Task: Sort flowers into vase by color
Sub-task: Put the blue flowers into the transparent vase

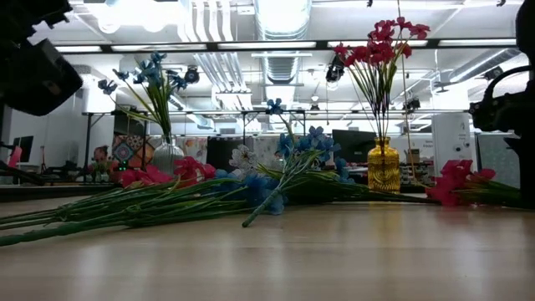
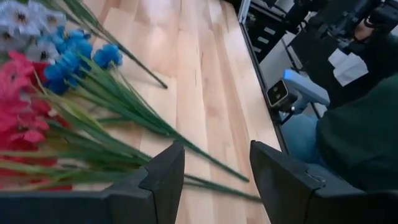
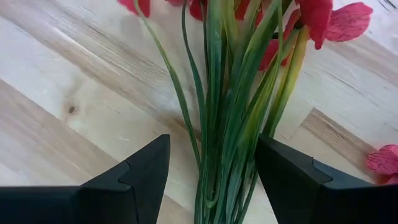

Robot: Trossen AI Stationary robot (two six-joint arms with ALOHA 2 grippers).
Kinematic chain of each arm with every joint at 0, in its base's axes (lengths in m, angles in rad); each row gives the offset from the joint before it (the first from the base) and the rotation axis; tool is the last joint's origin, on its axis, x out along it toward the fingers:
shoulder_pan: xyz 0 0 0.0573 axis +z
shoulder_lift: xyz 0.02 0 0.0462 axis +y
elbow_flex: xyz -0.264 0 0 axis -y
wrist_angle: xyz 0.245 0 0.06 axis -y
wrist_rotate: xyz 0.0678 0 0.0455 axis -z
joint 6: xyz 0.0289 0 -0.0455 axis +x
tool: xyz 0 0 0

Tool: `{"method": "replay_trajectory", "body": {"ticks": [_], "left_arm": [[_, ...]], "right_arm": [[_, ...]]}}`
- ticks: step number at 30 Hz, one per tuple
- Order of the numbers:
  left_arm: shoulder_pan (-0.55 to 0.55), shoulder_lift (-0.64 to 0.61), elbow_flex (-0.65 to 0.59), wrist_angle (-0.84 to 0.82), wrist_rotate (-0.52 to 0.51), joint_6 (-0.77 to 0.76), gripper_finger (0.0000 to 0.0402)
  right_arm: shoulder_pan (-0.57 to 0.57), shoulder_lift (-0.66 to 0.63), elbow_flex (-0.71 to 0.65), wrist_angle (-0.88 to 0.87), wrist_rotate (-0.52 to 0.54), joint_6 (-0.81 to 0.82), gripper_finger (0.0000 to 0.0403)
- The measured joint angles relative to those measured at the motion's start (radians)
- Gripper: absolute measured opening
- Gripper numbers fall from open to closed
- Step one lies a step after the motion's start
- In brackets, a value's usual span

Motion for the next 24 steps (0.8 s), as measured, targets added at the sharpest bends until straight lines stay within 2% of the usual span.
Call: {"method": "replay_trajectory", "body": {"ticks": [9, 12, 18, 24], "left_arm": [[-0.007, 0.006, -0.026, 0.000, -0.062, -0.221, 0.0170], [-0.008, 0.044, -0.023, -0.001, 0.003, -0.309, 0.0170], [-0.008, 0.137, 0.013, -0.004, 0.057, -0.456, 0.0170], [-0.008, 0.259, 0.102, -0.001, 0.033, -0.525, 0.0171]], "right_arm": [[0.000, 0.000, 0.065, -0.125, -0.016, -0.006, 0.0224], [0.000, 0.000, 0.092, -0.145, -0.013, -0.012, 0.0224], [0.000, 0.000, 0.118, -0.141, -0.007, -0.058, 0.0224], [0.007, 0.000, 0.124, -0.139, -0.007, -0.104, 0.0224]]}}
